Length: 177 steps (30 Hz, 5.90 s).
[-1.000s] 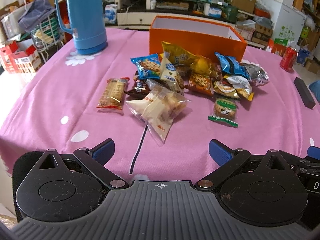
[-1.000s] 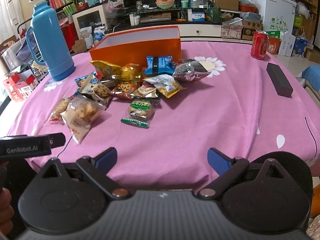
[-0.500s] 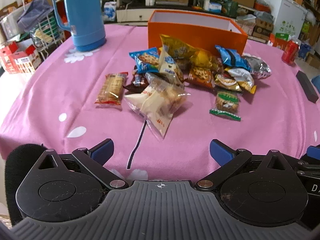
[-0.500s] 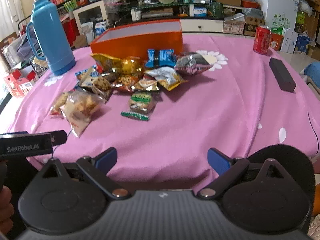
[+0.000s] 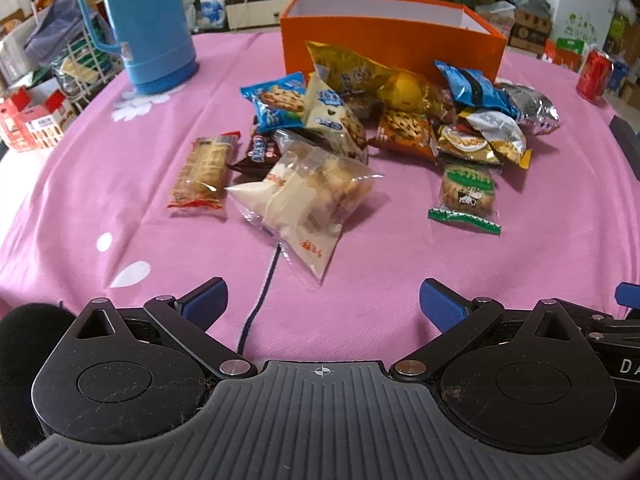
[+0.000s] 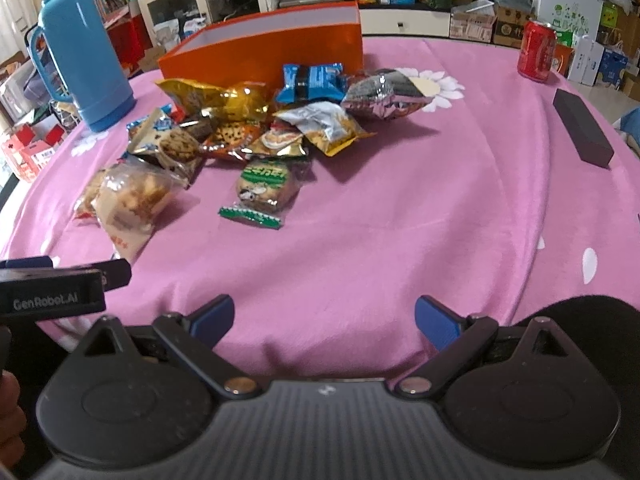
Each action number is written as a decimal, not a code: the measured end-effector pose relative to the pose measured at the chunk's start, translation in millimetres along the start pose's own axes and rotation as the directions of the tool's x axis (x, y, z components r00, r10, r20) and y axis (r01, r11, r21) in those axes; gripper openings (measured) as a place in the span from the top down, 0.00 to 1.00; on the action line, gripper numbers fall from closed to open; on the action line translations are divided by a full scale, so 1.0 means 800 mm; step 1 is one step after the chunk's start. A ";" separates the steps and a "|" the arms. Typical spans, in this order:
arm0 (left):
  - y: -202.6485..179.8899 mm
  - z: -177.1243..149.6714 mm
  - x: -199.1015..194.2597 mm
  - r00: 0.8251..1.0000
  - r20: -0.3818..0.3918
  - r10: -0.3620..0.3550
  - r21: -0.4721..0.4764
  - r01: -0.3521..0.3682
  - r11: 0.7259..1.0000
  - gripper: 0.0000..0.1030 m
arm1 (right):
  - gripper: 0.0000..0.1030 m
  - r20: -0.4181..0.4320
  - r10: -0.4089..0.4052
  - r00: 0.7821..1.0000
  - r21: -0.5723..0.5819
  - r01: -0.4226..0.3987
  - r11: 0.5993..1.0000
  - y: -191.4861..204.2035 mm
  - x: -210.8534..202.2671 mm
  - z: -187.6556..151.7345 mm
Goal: Organize snacks
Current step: 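Grasp the clear bread bag with the left tool while the right tool grasps the green cookie packet, then carry both packets over the orange box and open both tools to drop them, then return to the pile and grasp the blue cookie packet with the left tool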
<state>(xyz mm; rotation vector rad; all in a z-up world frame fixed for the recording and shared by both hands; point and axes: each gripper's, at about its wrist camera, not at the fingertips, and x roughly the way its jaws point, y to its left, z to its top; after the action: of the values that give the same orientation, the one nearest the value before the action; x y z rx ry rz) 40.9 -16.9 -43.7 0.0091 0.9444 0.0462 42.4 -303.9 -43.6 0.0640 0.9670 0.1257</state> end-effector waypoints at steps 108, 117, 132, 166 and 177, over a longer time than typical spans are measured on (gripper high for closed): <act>0.060 0.134 0.003 0.938 0.166 -0.304 0.021 0.305 0.952 0.86 | 0.52 0.267 0.239 0.934 -0.173 -0.197 0.965 0.023 -0.002 0.120; 0.033 0.319 0.096 0.925 0.233 -0.301 0.032 0.302 0.953 0.86 | 0.52 0.362 0.194 0.912 -0.194 -0.129 0.972 0.013 0.090 0.299; 0.016 0.368 0.231 0.956 0.156 -0.247 0.030 0.246 0.969 0.64 | 0.31 0.250 0.171 0.953 -0.238 -0.111 0.965 0.013 0.242 0.368; 0.025 0.122 0.065 0.985 0.165 -0.052 0.012 0.051 0.999 0.48 | 0.10 0.250 0.211 0.945 0.143 -0.251 0.957 -0.090 0.073 0.097; 0.068 0.197 0.162 0.997 0.060 0.039 -0.054 -0.036 0.998 0.59 | 0.10 0.238 0.247 0.939 0.148 -0.287 0.946 -0.095 0.077 0.100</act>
<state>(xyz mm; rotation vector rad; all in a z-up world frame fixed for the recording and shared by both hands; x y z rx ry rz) 242.3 45.0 -54.3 -0.0207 0.8815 0.1047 148.7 -370.9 -56.7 0.3720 0.7449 0.2765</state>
